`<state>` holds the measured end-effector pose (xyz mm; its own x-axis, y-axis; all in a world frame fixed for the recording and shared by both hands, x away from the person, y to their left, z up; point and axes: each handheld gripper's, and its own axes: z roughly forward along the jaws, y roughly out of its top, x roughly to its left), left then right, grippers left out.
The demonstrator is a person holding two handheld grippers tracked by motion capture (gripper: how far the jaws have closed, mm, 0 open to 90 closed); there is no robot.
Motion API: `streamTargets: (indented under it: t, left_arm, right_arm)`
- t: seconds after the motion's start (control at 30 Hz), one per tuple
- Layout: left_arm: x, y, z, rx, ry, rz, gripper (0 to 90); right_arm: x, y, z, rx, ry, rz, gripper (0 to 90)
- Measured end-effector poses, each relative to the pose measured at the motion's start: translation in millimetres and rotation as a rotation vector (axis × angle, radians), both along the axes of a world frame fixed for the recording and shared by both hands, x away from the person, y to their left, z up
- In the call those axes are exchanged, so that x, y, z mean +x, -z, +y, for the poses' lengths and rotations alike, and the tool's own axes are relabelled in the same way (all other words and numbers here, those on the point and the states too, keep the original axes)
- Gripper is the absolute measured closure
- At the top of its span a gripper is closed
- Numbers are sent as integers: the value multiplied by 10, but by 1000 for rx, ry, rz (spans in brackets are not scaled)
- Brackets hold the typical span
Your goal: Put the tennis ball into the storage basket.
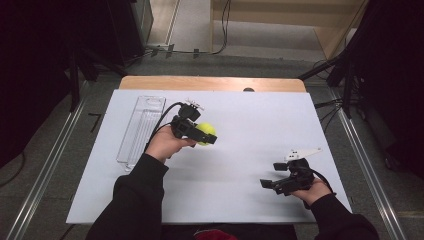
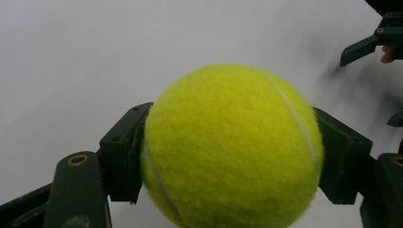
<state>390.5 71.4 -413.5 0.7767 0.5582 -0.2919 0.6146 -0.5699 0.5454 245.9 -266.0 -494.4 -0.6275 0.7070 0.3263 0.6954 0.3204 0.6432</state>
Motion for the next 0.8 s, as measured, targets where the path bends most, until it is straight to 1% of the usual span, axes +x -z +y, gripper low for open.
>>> streamTargets:
  t: [0.23,0.4,0.5,0.8]
  left_arm:
    - [12,-49,66,-7,-20,-2,262]
    - [22,-76,107,-16,-24,-5,262]
    - [27,-97,131,-8,-24,-11,262]
    - [43,-201,259,-16,-41,-18,262]
  right_arm:
    - [1,0,-1,0,-1,0,58]
    - [1,0,1,0,-1,1,58]
    - [1,-1,2,2,-3,1,58]
    - [1,-4,-2,3,-3,2,58]
